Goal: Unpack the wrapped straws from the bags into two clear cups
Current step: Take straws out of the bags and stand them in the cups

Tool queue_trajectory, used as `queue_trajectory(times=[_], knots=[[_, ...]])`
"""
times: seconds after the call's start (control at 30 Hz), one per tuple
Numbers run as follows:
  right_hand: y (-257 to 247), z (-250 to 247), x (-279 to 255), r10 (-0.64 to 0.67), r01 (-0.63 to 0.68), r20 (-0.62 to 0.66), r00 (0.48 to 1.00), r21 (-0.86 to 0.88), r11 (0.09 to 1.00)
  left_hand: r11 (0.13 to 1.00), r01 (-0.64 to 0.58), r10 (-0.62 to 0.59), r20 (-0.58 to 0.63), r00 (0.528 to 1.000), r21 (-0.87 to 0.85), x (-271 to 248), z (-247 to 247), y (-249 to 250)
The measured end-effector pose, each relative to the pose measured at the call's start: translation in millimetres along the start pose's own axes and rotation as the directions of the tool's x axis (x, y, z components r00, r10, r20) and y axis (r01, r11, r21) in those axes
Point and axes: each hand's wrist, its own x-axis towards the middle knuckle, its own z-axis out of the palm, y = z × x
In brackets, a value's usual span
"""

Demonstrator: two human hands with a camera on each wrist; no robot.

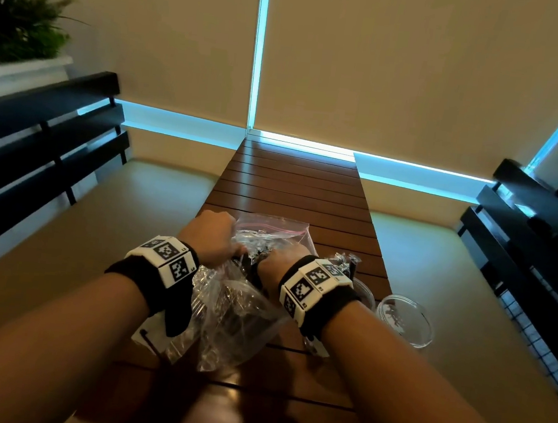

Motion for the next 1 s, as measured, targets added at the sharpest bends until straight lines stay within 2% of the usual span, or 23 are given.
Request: queue_trajectory(times=[0.13, 0.2, 0.3, 0.47, 0.53, 0.6, 0.77, 1.0], knots=[[0.2, 2.6, 3.8, 0.01, -0.01, 0.085, 0.996, -0.006, 1.0, 1.0, 0.006, -0.006, -0.026, 1.0, 0.004, -2.7, -0.5, -0.8], [6.0, 5.3, 7.7, 0.0, -0.001, 0.013, 1.0, 0.109, 0.994, 1.0, 0.018, -0.018, -0.038, 0.999, 0.004, -3.8, -0.7, -1.8], [14.8, 11.5, 12.4, 0.032, 0.02, -0.171, 0.985, 0.295, 0.955, 0.999, 0.04, -0.041, -0.053, 0.998, -0.017, -4.7, 0.5, -1.9], [13.3, 28.8, 14.8, 0.086, 0.083, -0.298, 0.951, 0.511, 0.855, 0.996, 0.077, -0.08, -0.059, 0.995, -0.044, -2.8, 4.8, -2.6], [7.6, 32.2, 15.4, 0.093, 0.105, -0.324, 0.942, 0.544, 0.832, 0.996, 0.077, -0.079, -0.056, 0.995, -0.041, -1.1, 5.9, -3.6], [0.5, 34.7, 16.6, 0.109, 0.095, -0.35, 0.93, 0.518, 0.85, 0.997, 0.069, -0.071, -0.062, 0.996, -0.035, -0.1, 6.6, -3.7], [-14.8, 45.1, 15.8, 0.186, 0.088, -0.518, 0.835, 0.458, 0.885, 0.989, 0.1, -0.105, -0.046, 0.993, -0.104, 1.9, 10.3, -8.8], [-2.6, 37.2, 27.7, 0.334, 0.116, -0.634, 0.698, 0.56, 0.821, 0.949, 0.146, -0.15, 0.006, 0.989, -0.278, 2.1, 6.6, -11.7]])
